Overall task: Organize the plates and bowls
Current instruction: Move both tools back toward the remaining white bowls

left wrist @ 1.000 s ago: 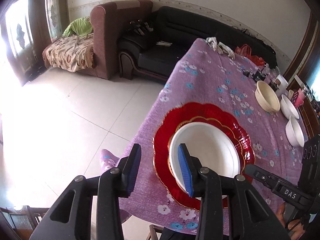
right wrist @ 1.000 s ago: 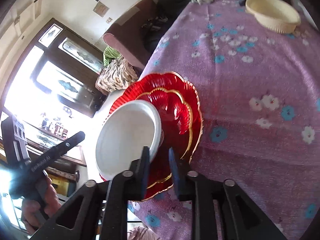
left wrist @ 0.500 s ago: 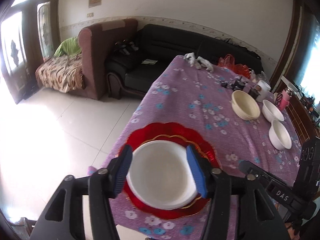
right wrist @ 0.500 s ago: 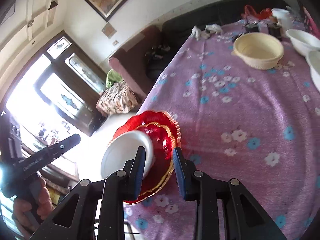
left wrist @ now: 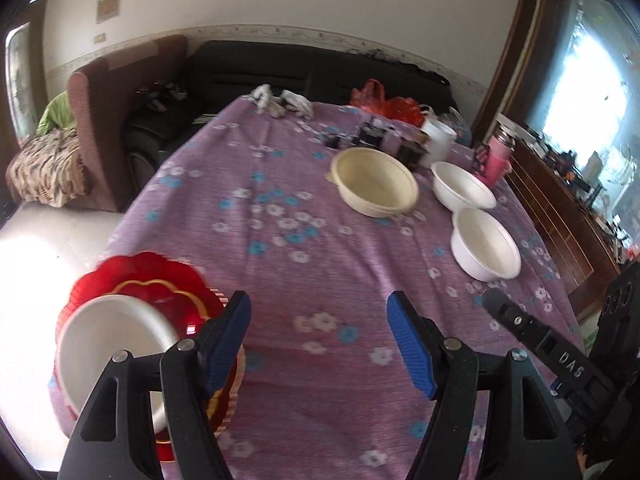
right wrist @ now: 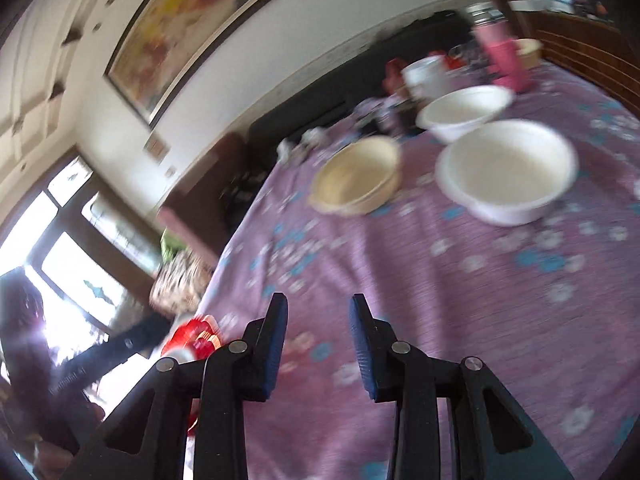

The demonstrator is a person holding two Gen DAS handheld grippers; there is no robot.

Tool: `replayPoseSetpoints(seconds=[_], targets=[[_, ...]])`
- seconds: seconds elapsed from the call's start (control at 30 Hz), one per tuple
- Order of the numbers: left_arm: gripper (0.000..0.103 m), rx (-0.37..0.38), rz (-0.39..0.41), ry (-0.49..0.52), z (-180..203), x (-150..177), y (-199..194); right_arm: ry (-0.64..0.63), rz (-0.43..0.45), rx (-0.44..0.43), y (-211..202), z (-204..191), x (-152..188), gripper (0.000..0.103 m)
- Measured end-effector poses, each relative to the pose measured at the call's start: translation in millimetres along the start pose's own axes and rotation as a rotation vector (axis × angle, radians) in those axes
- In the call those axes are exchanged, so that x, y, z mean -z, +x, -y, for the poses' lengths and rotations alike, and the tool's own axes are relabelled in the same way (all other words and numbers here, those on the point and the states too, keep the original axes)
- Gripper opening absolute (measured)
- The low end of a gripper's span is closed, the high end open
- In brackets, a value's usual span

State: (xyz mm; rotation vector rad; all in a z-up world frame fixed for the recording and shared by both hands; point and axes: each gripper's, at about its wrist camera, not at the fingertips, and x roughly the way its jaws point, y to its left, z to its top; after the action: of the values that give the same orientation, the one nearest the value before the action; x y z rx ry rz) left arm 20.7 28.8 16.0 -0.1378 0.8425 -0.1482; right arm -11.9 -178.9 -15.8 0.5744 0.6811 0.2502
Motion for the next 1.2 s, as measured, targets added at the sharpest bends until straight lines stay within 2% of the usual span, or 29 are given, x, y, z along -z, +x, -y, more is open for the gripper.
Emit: replayPoseSetpoints(seconds=[0.27,0.57,0.77,1.0,1.2], targets=[[0.07,0.043,-0.064,0.08,65,-3,36,0.065,0.106,0.067,-45,57,-25,0.035],[0.07,0.067,-0.068,0.13,120,-25,72,0.112,0.167,0.163,-73,110,-51,0.035],[0.07,0.118,-0.099,0.073,136,-53,105,0.122,0.157,0.203,-78,137,-79,0.035],[0.07,0.18,-0.169,-0.007,145,-81,149,0.219,0.085,0.117,-50,175,-115,0.035],[0.071,0.233,-0.252,-0.066,141,-83,183,0.35,0.06,0.051,-26,208,-126,0.035]])
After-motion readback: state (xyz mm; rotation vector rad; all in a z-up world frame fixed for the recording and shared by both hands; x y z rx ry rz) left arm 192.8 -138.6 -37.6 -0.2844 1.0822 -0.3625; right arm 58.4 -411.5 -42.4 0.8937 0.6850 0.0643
